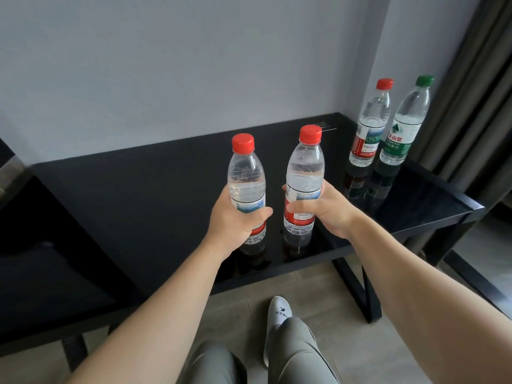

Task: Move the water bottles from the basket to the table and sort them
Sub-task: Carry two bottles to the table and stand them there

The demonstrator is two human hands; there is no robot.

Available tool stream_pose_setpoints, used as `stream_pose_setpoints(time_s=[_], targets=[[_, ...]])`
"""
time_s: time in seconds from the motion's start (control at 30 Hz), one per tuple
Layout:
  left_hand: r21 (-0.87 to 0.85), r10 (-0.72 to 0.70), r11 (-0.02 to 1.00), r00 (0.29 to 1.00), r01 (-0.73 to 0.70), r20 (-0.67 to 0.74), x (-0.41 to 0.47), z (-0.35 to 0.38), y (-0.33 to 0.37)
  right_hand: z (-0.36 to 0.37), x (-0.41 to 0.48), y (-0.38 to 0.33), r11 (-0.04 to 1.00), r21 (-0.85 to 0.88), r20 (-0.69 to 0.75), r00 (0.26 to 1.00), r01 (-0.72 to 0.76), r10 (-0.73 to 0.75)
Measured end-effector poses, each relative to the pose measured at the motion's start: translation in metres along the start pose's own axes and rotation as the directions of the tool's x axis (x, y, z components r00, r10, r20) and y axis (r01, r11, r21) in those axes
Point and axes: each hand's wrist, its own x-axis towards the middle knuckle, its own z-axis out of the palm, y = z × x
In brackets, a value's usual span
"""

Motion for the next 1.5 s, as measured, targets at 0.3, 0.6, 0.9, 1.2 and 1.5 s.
stream_pose_setpoints(time_s=[0.3,0.6,0.9,1.2,1.5], targets=[[0.332,0.232,0.922,0.971,-0.199,-0.064,-0.023,-0.017,0.034,0.003,-0.028,-0.03,0.98,-0.156,-0.263,0.952,0.121,-0.159],[0.892,0.57,0.266,0.806,-0.366,0.16,-0.036,-0.016,0.078,0.032,-0.045,-0.041,0.394,-0.906,-0.169,0.724,0.152,-0.669],[0.938,0.456,0.228,0.88,-0.262,0.135,-0.036,0.003,0.073,0.051,-0.044,-0.046,0.309,-0.951,-0.173,0.788,0.024,-0.591],[0.91,0.463,0.332,0.883,-0.248,0.072,-0.024,0.012,0.072,0.043,-0.029,-0.043,0.357,-0.934,-0.23,0.781,-0.009,-0.581],[0.881,0.492,0.338,0.86,-0.33,0.133,0.014,0.039,0.071,0.002,0.001,-0.037,0.374,-0.927,-0.252,0.788,-0.03,-0.562]])
